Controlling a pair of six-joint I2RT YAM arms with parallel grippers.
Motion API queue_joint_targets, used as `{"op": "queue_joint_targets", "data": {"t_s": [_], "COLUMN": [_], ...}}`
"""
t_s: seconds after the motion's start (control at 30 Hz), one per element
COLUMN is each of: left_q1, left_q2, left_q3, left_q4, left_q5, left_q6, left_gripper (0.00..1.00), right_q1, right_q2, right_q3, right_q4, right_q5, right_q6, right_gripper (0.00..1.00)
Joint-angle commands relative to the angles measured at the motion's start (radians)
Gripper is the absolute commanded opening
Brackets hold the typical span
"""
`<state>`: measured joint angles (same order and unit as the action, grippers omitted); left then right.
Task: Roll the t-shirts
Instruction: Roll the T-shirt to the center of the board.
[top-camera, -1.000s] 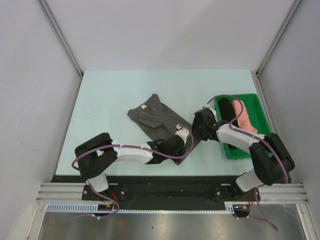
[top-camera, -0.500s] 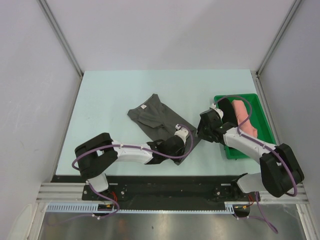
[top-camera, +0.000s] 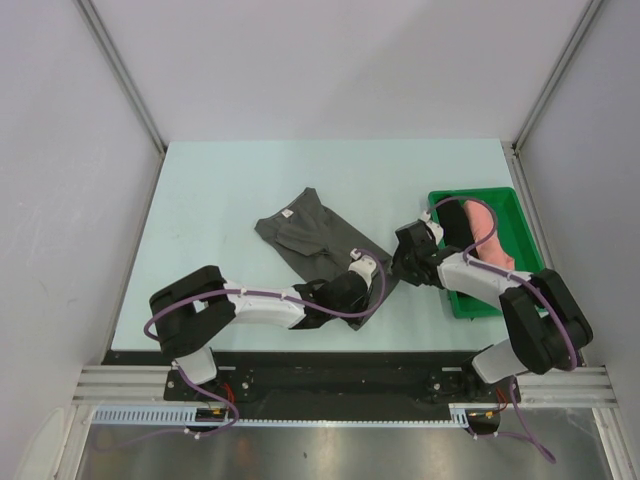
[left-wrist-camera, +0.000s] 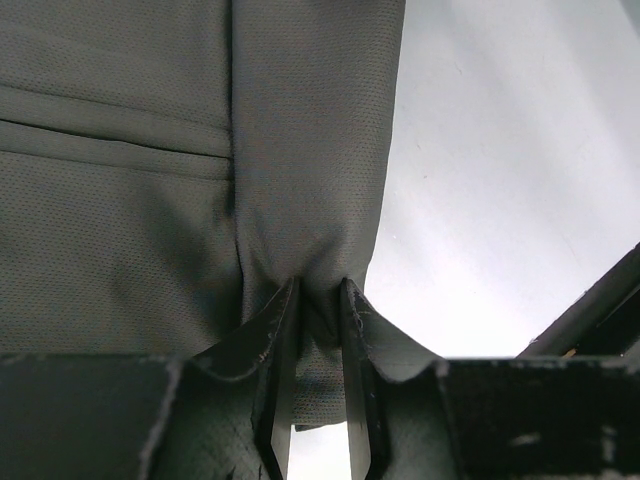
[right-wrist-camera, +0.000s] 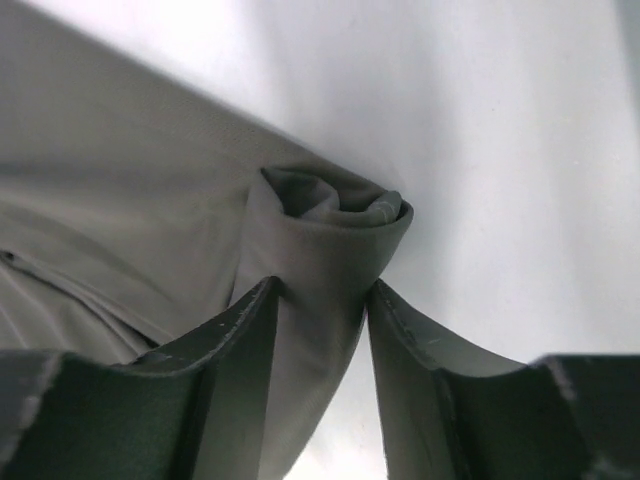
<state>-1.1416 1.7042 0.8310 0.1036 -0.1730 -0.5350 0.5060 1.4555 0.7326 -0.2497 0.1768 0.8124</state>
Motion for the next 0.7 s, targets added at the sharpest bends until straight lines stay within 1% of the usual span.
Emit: {"op": "queue_joint_targets", "data": {"t_s": [0.0,0.07,0.1,0.13,0.27,0.37,0.4,0.43,0.47,0.57,0.67], "left_q1": [-0.003,-0.001,-0.001,-0.003,-0.003,-0.001,-0.001,-0.004,-0.004,-0.015,-0.041], "left_q2": [-0.009,-0.012,-0.015,-0.021,-0.043,-0.067,-0.075,-0.096,-0.109,-0.152,-0.164], "left_q3": [-0.021,-0.02,-0.021,-0.024,-0.024,-0.027,-0.026,-0.024,-0.021,-0.004,0.039], "left_q4": [-0.021,-0.019,-0.015,-0.005,0.004,0.005,0.001,-0.004,-0.008,-0.034,-0.079], "left_q5": [0.013,0.015,0.02,0.026,0.029,0.03,0.029,0.029,0.023,0.006,-0.042], "left_q6": [-0.003,0.001,0.007,0.012,0.033,0.05,0.055,0.058,0.069,0.101,0.151], "left_gripper": [0.27,0.27,0.27,0.28,0.31,0.35,0.37,0.43,0.46,0.52,0.58], "right_q1": [-0.004,-0.006,-0.003,-0.003,-0.004,-0.007,-0.007,-0.006,-0.007,-0.007,-0.004], "right_q2": [0.04,0.046,0.042,0.031,0.002,-0.01,-0.014,-0.023,-0.029,-0.046,-0.038], "right_q3": [-0.004,-0.002,-0.002,-0.002,0.004,0.01,0.017,0.019,0.021,0.03,0.062], "right_q4": [0.058,0.047,0.034,0.024,-0.042,-0.075,-0.091,-0.106,-0.127,-0.16,-0.206], "right_q5": [0.041,0.053,0.062,0.075,0.09,0.053,0.059,0.064,0.064,0.072,0.075], "right_q6": [0.062,0.067,0.073,0.073,0.085,0.083,0.093,0.103,0.103,0.11,0.111], "right_gripper": [0.37,0.26,0.12,0.01,0.0,0.0,0.0,0.0,0.0,0.0,0.0]}}
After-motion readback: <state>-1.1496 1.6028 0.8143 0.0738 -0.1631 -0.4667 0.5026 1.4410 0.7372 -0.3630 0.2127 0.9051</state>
